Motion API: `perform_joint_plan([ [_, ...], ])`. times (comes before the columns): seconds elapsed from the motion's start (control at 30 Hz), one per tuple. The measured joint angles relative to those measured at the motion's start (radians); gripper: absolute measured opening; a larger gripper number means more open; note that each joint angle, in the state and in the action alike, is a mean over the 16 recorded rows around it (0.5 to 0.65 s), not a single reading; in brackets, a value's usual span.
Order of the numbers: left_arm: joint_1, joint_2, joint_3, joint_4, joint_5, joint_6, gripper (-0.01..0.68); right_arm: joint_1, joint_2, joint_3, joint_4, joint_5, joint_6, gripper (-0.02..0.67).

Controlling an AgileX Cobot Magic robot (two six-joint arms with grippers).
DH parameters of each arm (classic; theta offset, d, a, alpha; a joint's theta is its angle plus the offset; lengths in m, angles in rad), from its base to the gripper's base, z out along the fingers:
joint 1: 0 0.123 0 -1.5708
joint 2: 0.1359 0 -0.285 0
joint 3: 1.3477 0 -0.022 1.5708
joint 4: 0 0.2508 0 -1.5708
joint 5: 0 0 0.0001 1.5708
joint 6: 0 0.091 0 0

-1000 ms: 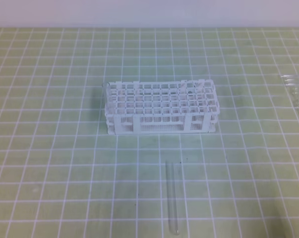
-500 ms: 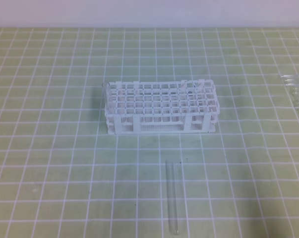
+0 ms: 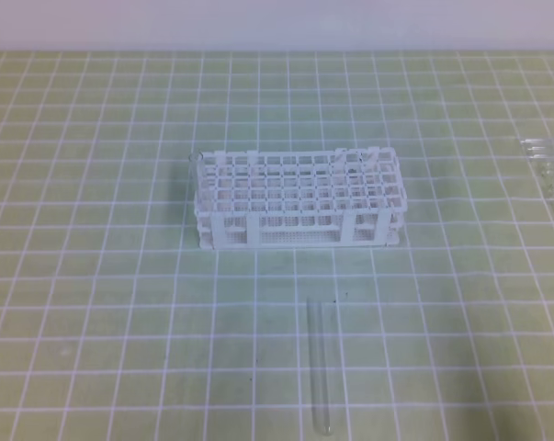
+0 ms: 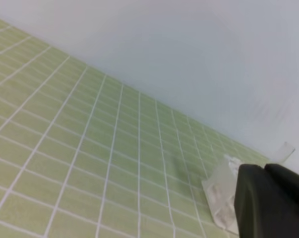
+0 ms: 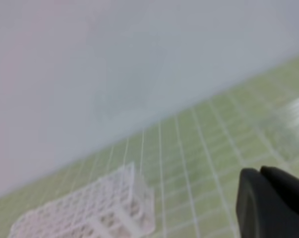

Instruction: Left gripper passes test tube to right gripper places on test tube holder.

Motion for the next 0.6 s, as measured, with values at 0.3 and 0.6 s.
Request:
perform_joint_plan([
  [0.3, 0.0, 0.266, -0.273, -0.015, 0.226, 0.106, 0.0, 0.0, 0.213, -0.227, -0.087, 0.259, 0.0, -0.016],
  [0.6, -0.023, 0.679, -0.609, -0.224, 0.547, 0.425, 0.0, 0.0, 0.535, -0.527, -0.251, 0.596, 0.0, -0.016],
])
